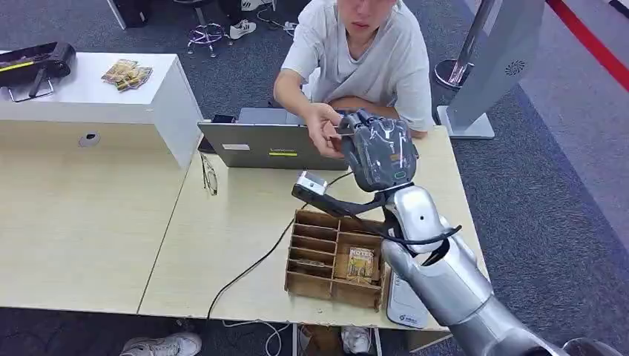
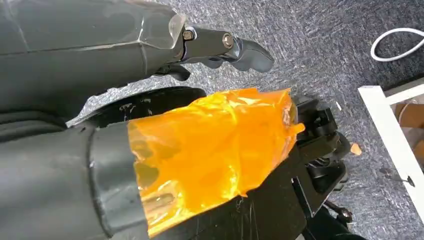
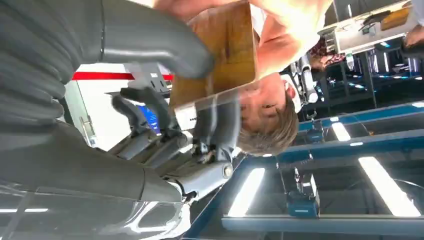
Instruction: Pass the card to the sensor for recognition and then transmit it.
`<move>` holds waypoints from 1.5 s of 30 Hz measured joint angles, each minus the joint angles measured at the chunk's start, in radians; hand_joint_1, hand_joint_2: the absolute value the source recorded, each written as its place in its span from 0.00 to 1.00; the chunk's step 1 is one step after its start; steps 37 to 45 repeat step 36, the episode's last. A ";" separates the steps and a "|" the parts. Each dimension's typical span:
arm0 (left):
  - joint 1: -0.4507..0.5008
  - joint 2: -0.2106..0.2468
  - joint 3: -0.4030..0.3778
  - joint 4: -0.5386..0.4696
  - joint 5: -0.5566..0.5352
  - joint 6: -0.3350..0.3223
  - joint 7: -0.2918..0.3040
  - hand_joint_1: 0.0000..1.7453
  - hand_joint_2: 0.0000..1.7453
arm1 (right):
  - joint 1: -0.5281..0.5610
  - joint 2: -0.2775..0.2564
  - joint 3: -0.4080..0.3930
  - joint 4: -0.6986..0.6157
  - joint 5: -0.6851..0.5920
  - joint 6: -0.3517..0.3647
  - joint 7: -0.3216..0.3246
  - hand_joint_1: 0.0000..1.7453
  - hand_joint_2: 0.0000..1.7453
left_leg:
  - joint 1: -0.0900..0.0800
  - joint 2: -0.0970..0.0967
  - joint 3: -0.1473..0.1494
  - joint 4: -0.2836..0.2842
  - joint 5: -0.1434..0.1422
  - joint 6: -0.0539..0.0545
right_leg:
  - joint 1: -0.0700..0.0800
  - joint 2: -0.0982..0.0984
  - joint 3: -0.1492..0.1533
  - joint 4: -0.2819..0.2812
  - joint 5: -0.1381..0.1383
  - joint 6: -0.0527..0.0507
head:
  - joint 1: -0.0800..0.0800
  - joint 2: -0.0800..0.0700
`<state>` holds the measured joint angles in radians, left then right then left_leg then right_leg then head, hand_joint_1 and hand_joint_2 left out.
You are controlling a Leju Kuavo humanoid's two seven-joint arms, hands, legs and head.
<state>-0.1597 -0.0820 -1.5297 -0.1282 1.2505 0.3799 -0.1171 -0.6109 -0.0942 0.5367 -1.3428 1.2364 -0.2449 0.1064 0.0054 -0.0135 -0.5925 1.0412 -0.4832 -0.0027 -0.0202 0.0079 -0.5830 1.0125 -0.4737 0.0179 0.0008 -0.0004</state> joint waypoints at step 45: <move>0.028 0.001 0.001 0.000 0.098 0.033 -0.045 0.00 0.00 | 0.300 -0.025 -0.003 -0.296 -0.193 -0.214 -0.145 0.00 0.00 | 0.000 0.000 0.000 0.000 -0.001 0.000 | 0.000 0.000 0.000 -0.001 0.000 0.000 | 0.000 0.000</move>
